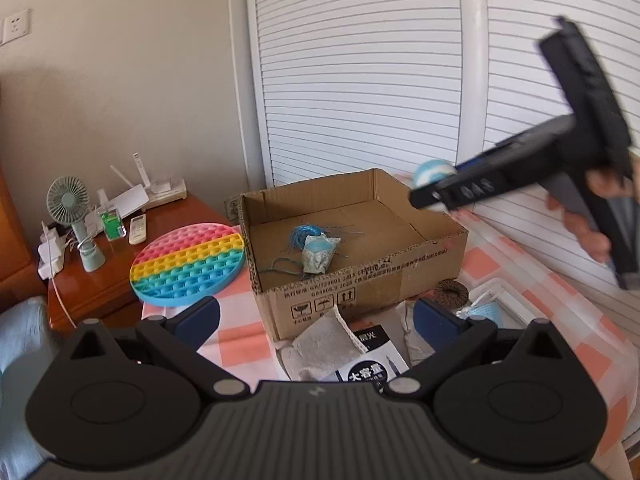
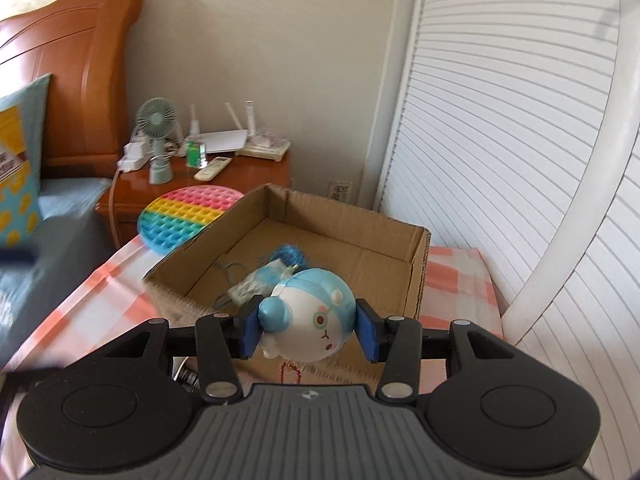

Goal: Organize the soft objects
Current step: 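Lower the cartoon figure into the cardboard box and open the right gripper, then reach the right gripper to a folded blue face mask and grasp it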

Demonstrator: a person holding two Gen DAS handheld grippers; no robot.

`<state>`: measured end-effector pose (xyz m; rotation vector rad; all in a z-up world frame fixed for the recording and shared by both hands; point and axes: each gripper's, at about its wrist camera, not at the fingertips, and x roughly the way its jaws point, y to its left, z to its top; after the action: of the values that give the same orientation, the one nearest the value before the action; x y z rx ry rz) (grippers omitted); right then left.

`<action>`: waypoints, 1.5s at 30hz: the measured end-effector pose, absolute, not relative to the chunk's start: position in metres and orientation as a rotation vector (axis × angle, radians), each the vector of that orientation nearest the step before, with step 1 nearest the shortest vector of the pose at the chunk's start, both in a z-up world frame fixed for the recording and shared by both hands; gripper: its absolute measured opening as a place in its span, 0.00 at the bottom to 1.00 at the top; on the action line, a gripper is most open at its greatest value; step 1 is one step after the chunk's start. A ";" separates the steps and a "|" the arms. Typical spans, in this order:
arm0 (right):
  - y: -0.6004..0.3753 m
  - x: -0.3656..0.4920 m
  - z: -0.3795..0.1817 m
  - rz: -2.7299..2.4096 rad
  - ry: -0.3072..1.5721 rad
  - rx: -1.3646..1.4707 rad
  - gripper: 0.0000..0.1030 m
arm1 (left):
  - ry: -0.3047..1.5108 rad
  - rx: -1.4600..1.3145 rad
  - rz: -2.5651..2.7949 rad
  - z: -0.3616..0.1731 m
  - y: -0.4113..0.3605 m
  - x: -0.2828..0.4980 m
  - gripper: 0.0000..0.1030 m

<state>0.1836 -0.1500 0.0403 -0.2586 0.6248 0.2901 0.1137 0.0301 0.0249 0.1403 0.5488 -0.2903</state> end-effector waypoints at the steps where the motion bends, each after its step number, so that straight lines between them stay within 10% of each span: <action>1: -0.149 0.191 0.040 0.283 0.631 -0.253 0.51 | 0.544 0.123 -0.281 0.023 0.031 0.109 0.99; 6: -0.143 0.237 0.042 0.234 0.635 -0.241 0.55 | 0.544 0.103 -0.279 0.018 0.034 0.099 0.99; 10: -0.143 0.266 0.041 0.187 0.627 -0.218 0.99 | 0.556 0.095 -0.260 0.013 0.040 0.094 0.99; 45: -0.163 0.074 -0.040 0.365 0.753 -0.150 1.00 | 0.621 0.072 -0.280 0.003 0.041 0.041 0.99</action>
<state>0.0741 -0.1628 -0.0395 -0.1502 0.7531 0.3647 0.0408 0.0408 0.0034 0.0716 0.6206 -0.2799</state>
